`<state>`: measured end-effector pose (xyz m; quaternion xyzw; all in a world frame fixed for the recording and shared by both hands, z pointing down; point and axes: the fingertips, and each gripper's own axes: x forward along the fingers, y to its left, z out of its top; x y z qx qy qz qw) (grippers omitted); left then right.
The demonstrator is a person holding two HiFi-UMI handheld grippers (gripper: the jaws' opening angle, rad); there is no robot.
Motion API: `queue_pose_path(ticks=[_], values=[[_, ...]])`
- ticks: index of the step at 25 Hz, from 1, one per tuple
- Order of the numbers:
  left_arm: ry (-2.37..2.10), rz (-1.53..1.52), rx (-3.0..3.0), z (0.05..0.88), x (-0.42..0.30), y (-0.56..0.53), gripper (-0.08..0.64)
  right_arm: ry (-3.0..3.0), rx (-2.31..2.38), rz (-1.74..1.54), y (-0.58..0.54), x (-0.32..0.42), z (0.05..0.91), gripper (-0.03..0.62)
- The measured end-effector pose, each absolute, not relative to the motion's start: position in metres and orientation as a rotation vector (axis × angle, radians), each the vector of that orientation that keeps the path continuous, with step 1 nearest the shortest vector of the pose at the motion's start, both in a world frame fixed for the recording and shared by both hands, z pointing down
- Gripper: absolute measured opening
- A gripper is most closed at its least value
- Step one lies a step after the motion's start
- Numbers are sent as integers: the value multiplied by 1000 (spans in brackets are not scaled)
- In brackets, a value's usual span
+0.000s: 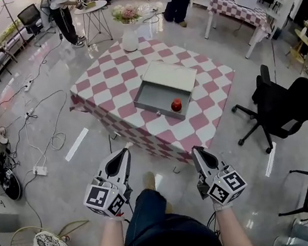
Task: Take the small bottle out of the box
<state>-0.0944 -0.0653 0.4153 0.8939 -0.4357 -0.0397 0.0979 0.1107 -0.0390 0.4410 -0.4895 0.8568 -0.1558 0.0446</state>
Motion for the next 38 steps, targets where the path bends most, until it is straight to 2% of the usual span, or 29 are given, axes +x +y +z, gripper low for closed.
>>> queue_pose_path(ticks=[38], values=[[-915,-40,2671,461,-5,-254,14,2663,-1701,-472,-191,133,480,6]])
